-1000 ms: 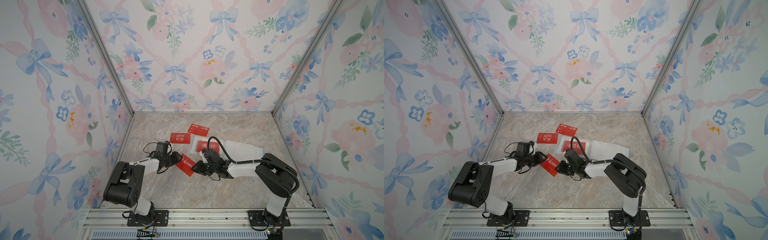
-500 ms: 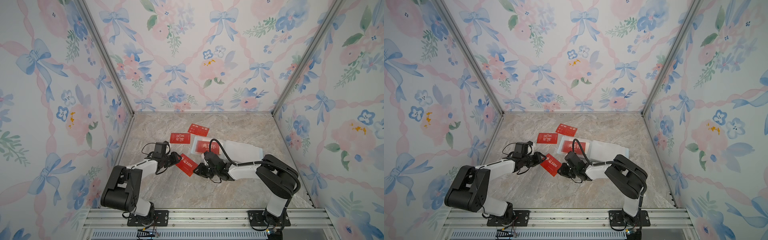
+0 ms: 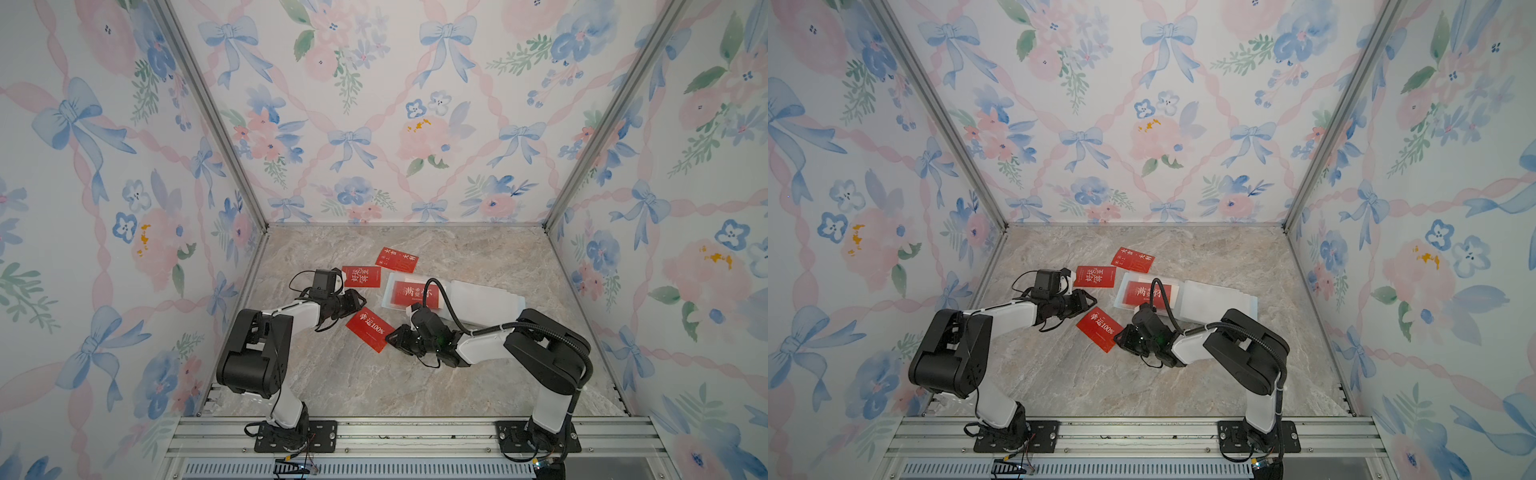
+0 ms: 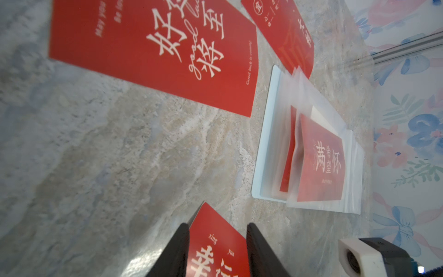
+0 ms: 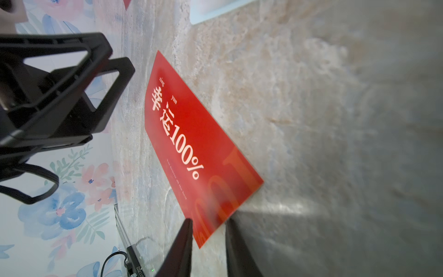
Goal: Place the photos into the photo albums
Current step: Adjust the photo at the center of the board, then pick up the photo at the center of the board.
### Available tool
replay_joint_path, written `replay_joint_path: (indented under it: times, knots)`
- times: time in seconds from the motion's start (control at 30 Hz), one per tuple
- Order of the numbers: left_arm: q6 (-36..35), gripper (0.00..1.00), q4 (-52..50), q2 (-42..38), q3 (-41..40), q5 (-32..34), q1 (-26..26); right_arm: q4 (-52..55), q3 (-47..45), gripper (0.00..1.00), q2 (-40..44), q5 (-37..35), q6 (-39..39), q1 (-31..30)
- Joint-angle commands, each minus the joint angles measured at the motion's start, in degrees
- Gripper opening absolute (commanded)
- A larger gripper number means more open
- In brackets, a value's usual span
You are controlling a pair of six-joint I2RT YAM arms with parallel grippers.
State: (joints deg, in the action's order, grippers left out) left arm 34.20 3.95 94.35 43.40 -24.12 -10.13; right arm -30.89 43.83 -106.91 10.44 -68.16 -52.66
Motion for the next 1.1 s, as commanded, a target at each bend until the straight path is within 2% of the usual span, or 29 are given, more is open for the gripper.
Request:
replay_joint_path:
  times: [0.0,0.23,0.53,0.67,1.07]
  knots:
    - [-1.9,0.43,-1.15,-0.11,-2.22,-0.49,0.48,-4.12,-0.12,0.26,-2.74,-0.99,-2.03,-0.55]
    - [-1.76,0.43,-1.14,-3.3,-7.8,0.48,0.51,-11.95,-0.73,0.26,-5.32,-1.68,-5.7,-0.33]
    - [-0.54,0.43,-1.04,-7.64,-11.84,1.41,0.46,-12.54,1.71,0.25,-5.51,-3.32,-5.53,-0.25]
    - [-0.49,0.42,-0.85,-7.49,-12.71,1.62,0.54,-17.79,1.95,0.24,-6.62,-3.64,-6.89,-0.33]
    - [0.09,0.42,-0.32,-7.03,-12.31,1.62,0.32,-17.67,3.33,0.21,-4.86,-4.82,-5.48,-0.25]
